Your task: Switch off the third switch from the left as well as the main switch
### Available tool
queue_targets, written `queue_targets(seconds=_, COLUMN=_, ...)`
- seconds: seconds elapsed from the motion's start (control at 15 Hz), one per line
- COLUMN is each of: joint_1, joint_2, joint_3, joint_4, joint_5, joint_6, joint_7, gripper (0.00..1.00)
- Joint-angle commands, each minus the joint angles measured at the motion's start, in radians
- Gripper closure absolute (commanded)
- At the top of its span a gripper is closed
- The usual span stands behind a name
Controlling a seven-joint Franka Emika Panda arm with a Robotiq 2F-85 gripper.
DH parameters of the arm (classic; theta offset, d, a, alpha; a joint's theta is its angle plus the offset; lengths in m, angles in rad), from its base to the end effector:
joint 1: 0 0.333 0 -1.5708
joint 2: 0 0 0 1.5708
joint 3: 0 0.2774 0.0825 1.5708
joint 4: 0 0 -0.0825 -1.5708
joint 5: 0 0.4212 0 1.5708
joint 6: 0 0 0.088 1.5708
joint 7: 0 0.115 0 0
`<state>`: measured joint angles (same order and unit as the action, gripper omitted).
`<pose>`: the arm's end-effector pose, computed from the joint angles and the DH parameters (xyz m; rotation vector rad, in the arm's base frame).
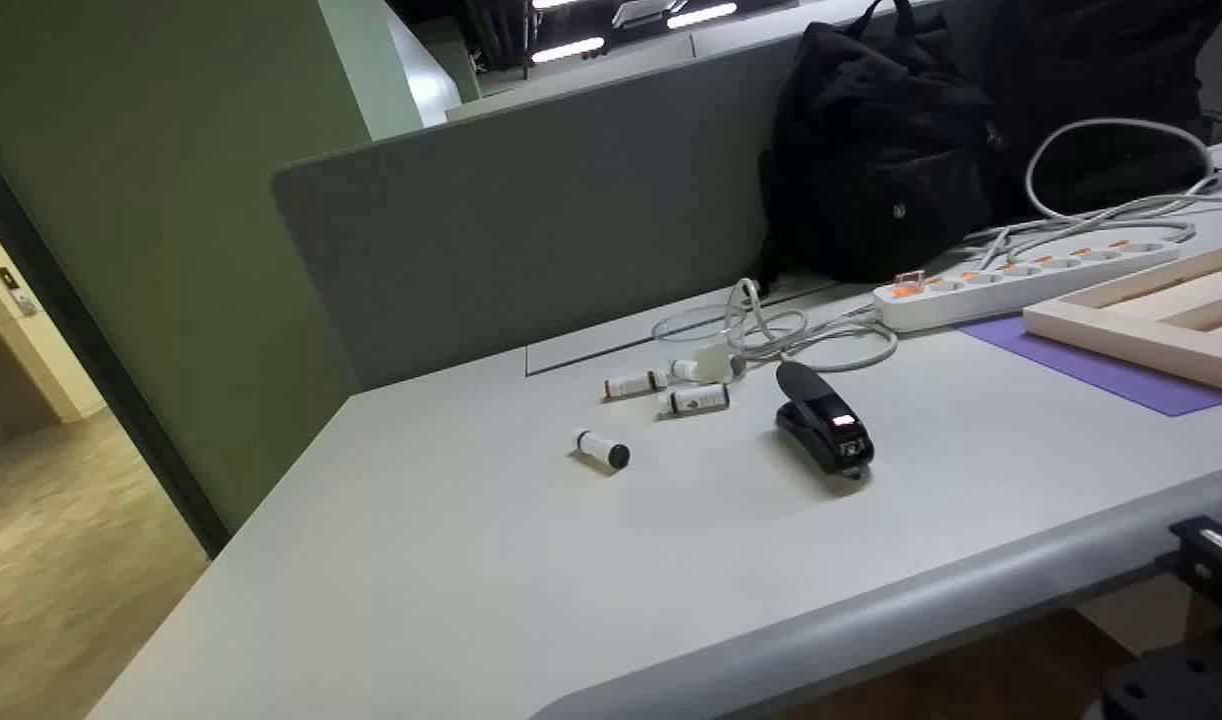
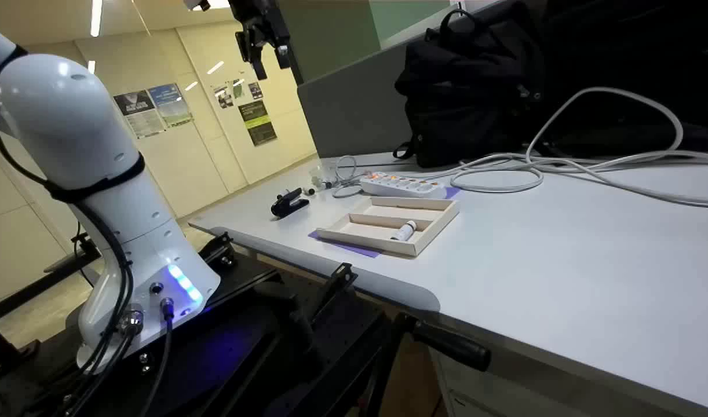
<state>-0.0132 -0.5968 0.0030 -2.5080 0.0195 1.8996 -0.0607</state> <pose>0.4236 -0.0028 0.4300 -3.1237 -0.0681 0.0172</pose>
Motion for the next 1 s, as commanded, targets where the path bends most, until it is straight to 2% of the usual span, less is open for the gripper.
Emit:
queue_targets(seconds=0.0, joint_1=0.008, joint_2=0.001, joint_3=-0.007, joint_4=0.002, joint_5=-0.004, joint_6=-0.002, joint_7=0.004, gripper=0.00)
queue_targets(seconds=0.53, joint_1=0.008, joint_2=0.001, joint_3=-0.007, joint_4=0.002, joint_5=-0.004, joint_6=-0.002, joint_7=0.004, gripper=0.00)
queue_targets(seconds=0.73, joint_1=-0.016, joint_2=0.080, joint_3=-0.010, joint_4=0.043, joint_5=-0.016, joint_6=0.201, joint_7=0.034, gripper=0.00)
queue_targets(seconds=0.93, joint_1=-0.013, joint_2=0.268, joint_3=-0.051, joint_4=0.131, joint_5=0.004, joint_6=0.438, joint_7=-0.032, gripper=0.00)
